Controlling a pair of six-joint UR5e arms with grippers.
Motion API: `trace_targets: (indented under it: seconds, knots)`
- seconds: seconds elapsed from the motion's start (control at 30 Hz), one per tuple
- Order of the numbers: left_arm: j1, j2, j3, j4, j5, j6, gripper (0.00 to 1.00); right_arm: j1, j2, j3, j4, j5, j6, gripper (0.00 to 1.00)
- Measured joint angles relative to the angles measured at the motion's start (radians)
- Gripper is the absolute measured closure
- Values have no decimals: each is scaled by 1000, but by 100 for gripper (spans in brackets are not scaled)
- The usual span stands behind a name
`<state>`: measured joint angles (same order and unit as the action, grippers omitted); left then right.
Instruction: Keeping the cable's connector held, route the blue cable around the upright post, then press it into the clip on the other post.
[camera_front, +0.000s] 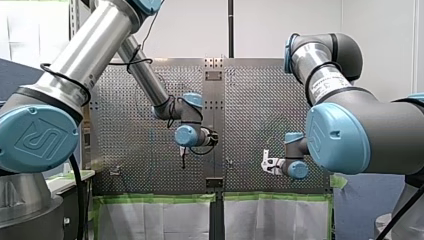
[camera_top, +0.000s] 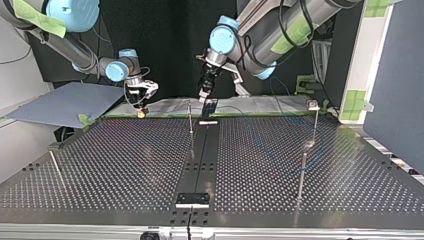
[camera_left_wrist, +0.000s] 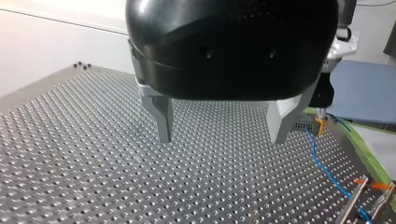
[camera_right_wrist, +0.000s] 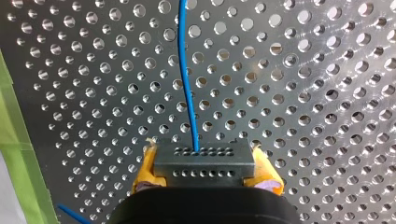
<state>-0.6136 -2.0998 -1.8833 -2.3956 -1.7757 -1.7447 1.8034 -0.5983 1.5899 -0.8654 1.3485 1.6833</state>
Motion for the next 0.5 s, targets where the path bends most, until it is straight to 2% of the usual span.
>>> trace_targets:
  seconds: [0.23, 0.5]
  knots:
    - [0, 74, -74, -2, 1, 23, 0, 0, 0, 0, 0, -3, 0, 100]
    - [0, 159, -159, -1, 0, 27, 0, 0, 1, 0, -1, -6, 0, 100]
